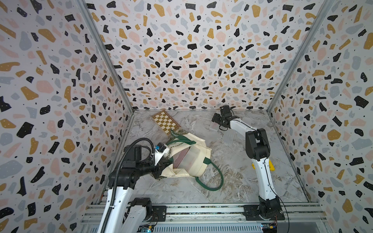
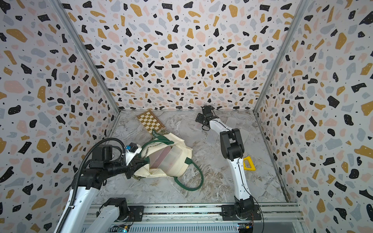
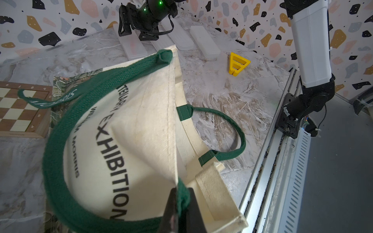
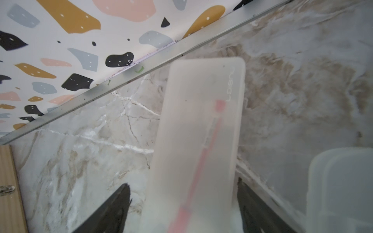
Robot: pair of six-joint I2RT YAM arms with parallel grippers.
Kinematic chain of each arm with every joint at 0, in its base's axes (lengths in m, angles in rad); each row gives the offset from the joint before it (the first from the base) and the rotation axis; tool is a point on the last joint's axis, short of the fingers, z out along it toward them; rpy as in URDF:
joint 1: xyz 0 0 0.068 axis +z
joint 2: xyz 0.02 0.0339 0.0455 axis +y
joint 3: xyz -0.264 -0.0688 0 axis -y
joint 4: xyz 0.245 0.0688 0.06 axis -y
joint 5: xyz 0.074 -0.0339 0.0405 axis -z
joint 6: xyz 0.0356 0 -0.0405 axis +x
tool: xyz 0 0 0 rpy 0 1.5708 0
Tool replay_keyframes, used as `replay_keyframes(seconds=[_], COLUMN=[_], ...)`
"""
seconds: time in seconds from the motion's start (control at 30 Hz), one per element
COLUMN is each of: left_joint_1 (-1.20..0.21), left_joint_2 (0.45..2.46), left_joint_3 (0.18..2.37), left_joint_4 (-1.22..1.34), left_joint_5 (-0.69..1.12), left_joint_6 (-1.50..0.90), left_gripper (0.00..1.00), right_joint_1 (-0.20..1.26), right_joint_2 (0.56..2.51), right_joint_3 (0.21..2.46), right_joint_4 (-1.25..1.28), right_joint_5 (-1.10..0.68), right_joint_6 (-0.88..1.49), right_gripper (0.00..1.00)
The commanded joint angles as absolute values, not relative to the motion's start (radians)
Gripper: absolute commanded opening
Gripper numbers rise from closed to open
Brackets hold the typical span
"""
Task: Take out the pencil case from the canvas bag
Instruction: Place the pencil case at the center of the board.
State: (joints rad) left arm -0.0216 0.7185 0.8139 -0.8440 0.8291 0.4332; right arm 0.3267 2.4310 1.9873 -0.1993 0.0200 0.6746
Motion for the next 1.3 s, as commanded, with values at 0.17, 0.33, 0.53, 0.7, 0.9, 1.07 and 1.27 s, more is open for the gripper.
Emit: replay_keyframes(seconds=[0.17,0.33,0.53,0.7,0.9,1.07,1.27], left_joint_1=[-0.011,-0.01,-0.011,-0.011,-0.011,-0.011,-0.01], left_joint_2=[0.709,0.708,0.71,0.731,0.757,0.792,0.843], left_joint_3=[0.806,0.798,0.798,0.819,0.858,0.899,0.936], left_joint_4=[-0.826,-0.821,-0.821,-0.852,-0.901,-0.944,-0.983], left_joint_5=[0.805,0.789,0.767,0.753,0.722,0.732,0.693], left_joint_6=[0.433,0.443,0.464,0.496,0.542,0.547,0.559], left_gripper=[0.0,0.0,0.0,0.0,0.0,0.0,0.0], right_joint_1=[0.319,0.326,0.376,0.435,0.496,0.502,0.525], right_joint_2=[2.322,2.201,2.044,1.925,1.79,1.695,1.585], right_joint_3=[2.02,1.9,1.728,1.577,1.423,1.309,1.211], right_joint_4=[-0.265,-0.235,-0.199,-0.159,-0.133,-0.097,-0.088], right_joint_5=[0.006,-0.029,-0.045,-0.042,-0.029,-0.021,0.018], right_joint_6=[0.673,0.668,0.669,0.666,0.645,0.598,0.551], right_gripper=[0.95,0.99,1.0,1.0,1.0,1.0,1.0])
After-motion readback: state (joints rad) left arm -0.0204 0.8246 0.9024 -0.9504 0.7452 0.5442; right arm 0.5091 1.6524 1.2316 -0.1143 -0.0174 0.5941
